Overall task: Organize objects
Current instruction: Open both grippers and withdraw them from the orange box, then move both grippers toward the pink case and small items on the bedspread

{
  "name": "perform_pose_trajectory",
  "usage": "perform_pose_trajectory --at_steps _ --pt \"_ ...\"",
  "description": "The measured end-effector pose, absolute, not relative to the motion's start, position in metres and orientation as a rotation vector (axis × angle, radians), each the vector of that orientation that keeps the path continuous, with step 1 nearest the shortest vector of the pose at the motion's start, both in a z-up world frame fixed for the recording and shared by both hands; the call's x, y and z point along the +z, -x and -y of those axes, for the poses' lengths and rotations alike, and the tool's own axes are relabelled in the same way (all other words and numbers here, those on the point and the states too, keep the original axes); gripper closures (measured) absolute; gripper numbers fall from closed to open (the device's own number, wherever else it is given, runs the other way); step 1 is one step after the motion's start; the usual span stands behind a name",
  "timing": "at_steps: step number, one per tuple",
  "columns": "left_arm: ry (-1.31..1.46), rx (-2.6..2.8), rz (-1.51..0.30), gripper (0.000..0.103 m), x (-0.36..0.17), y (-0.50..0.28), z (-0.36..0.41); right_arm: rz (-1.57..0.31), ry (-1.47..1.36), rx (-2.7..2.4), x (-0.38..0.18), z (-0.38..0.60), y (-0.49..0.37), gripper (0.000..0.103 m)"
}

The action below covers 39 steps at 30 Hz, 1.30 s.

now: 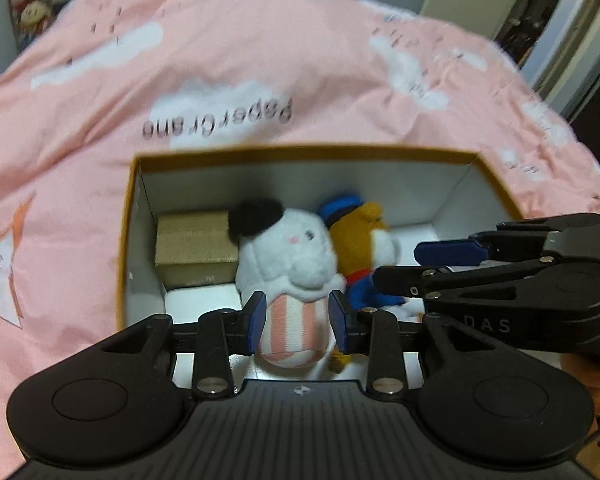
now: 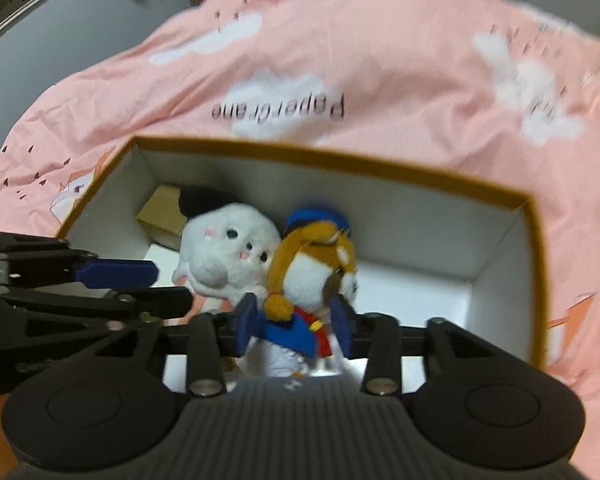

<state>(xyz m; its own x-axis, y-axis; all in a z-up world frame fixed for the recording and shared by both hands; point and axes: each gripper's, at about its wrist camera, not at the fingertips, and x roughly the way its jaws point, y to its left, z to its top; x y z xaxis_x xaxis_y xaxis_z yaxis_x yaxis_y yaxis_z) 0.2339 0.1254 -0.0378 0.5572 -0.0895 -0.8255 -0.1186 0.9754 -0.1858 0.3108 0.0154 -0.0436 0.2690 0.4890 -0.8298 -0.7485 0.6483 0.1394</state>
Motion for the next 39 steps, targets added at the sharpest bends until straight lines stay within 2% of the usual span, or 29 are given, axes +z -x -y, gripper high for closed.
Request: perform_pose_trajectory --at_steps 4,8,9,20,30,39 --pt "0.168 -0.042 -0.887 0.063 -0.006 -0.204 -0.118 -0.867 0.294 0.851 -0.016 0.004 -0.285 0.058" --pt "0.042 -0.067 -0.794 0.062 0.02 -0.159 -0.11 -0.726 0.232 0.87 0.008 0.038 -0.244 0.044" --pt "-0.002 -0.07 -0.778 0.062 0.022 -0.147 -0.109 -0.698 0.222 0.874 0.011 0.046 -0.233 0.044" --pt "-0.188 0.112 -0.712 0.062 0.01 -0.037 -0.113 -0.524 0.174 0.778 0.004 0.132 -0.137 0.039" --pt "-0.235 0.231 -0.804 0.059 -0.036 0.009 -0.112 -0.576 0.084 0.673 -0.009 0.167 -0.115 0.036" --pt "-0.215 0.256 -0.689 0.059 -0.006 0.023 -0.107 -0.844 0.074 0.665 -0.022 0.17 -0.113 0.036"
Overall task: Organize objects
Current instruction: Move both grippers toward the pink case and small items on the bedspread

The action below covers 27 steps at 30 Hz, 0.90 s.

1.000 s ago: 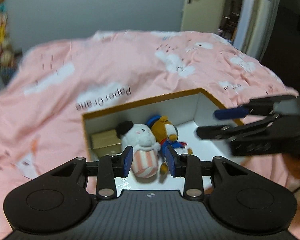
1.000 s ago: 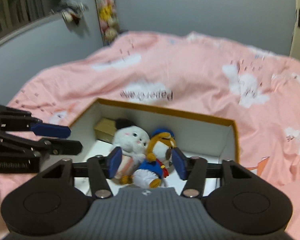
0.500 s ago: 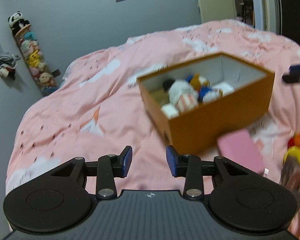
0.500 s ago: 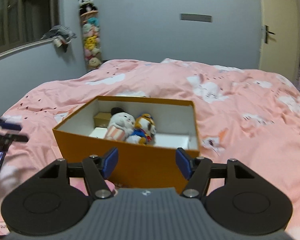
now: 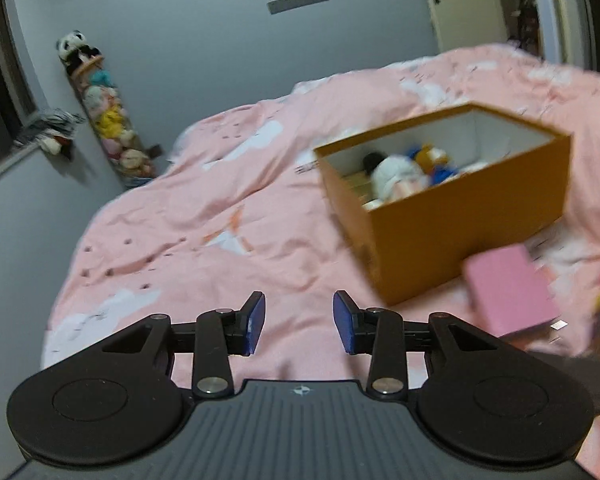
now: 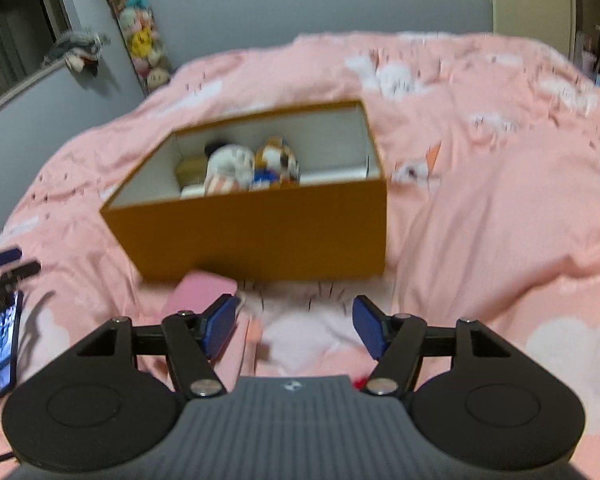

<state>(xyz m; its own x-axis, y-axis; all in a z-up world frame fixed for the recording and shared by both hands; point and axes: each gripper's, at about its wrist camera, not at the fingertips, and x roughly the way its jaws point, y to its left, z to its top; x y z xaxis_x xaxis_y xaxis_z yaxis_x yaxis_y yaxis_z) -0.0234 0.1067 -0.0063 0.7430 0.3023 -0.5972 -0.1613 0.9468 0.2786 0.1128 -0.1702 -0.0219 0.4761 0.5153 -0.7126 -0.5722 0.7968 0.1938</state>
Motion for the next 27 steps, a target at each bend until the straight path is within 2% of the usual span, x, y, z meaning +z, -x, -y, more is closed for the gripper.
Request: perform_pose_trajectory --at_steps 9,22,27 --pt "-0.038 0.105 -0.782 0.059 0.007 0.015 -0.08 -1.052 0.124 0.696 -0.05 0.154 -0.099 0.037" --pt "0.193 -0.039 -1.032 0.052 -0.018 -0.017 -0.06 -1.272 0.076 0.669 -0.083 0.151 -0.112 0.035" --pt "0.305 -0.066 -1.171 0.051 -0.037 -0.027 -0.066 -1.356 -0.023 0.667 -0.091 0.164 -0.119 0.037"
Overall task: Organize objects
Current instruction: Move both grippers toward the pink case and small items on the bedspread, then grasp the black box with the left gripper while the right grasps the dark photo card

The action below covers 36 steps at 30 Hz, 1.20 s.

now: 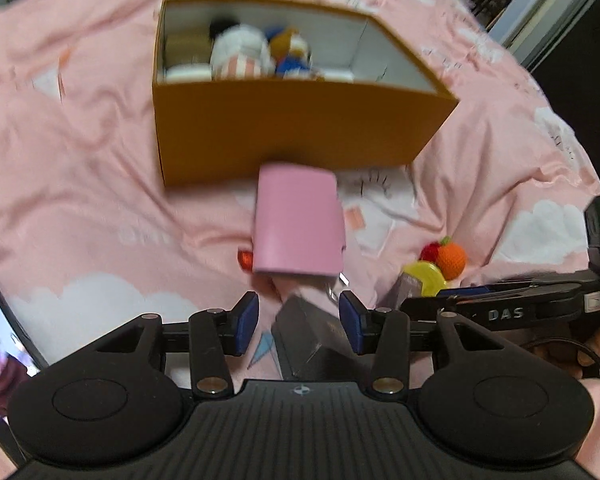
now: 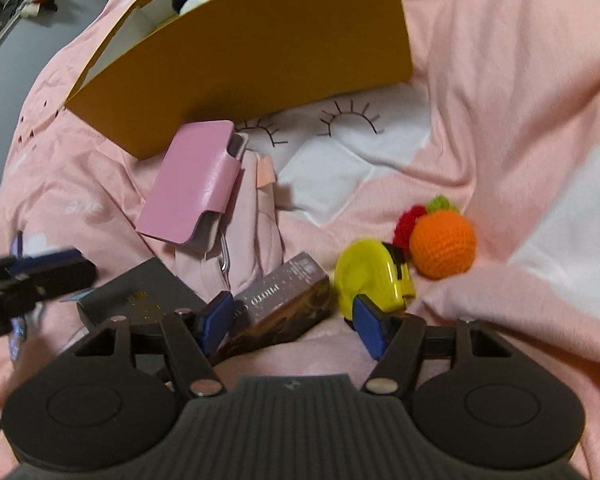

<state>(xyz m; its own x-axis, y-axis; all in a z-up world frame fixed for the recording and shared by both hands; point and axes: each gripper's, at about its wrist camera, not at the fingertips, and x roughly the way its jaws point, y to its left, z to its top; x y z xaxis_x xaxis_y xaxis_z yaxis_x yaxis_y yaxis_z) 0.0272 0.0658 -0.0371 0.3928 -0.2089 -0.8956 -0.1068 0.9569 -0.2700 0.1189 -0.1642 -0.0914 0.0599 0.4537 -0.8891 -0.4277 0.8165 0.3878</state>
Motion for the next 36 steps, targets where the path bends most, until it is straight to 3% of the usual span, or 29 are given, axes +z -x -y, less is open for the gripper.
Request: perform_pose_trajectory --at_steps 4,16,21,28,36 --pt "0.342 -0.059 -1.253 0.05 -0.048 -0.036 -0.072 -1.367 -0.033 0.689 -0.092 0.159 -0.119 0.04" --pt "0.444 -0.14 -1.464 0.037 -0.079 -0.059 -0.073 -1.459 0.042 0.752 -0.11 0.134 -0.116 0.03" --pt "0.475 -0.174 -1.47 0.037 -0.081 -0.055 -0.072 -1.451 -0.005 0.729 -0.107 0.147 -0.119 0.046" --pt "0.584 -0.174 -1.434 0.05 -0.078 -0.047 -0.081 -1.42 -0.101 0.722 -0.093 0.172 -0.125 0.067" --pt "0.427 -0.13 -1.216 0.059 -0.042 -0.028 -0.054 -1.298 -0.101 0.762 -0.067 0.172 -0.122 0.075"
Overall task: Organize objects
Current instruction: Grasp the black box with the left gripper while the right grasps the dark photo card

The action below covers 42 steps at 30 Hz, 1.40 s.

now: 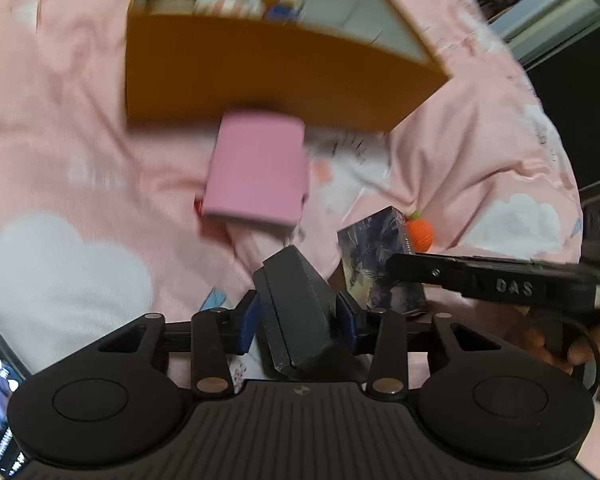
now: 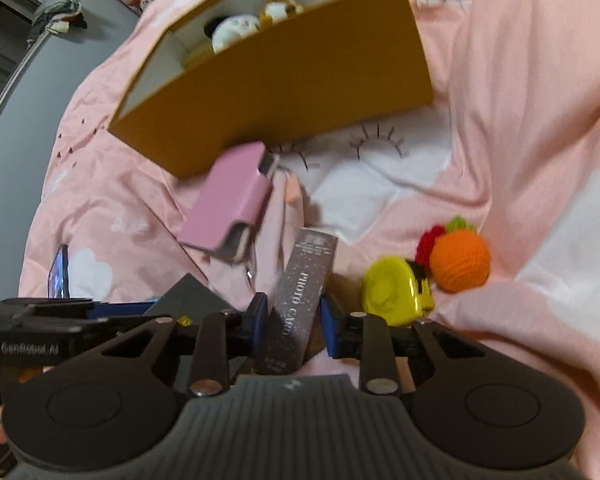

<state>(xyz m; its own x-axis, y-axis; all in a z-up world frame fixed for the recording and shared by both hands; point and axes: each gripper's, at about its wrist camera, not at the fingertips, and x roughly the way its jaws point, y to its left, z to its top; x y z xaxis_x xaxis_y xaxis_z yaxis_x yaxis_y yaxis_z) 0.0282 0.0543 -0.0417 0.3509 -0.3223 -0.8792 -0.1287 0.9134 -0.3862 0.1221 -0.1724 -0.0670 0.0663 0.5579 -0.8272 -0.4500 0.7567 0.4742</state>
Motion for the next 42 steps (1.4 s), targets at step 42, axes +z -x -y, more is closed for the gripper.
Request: perform_pose_trajectory --at_steps 42 --pt "0.456 -0.122 -1.115 0.055 -0.087 -0.036 -0.042 -1.341 -0.128 0.733 -0.102 0.179 -0.139 0.078"
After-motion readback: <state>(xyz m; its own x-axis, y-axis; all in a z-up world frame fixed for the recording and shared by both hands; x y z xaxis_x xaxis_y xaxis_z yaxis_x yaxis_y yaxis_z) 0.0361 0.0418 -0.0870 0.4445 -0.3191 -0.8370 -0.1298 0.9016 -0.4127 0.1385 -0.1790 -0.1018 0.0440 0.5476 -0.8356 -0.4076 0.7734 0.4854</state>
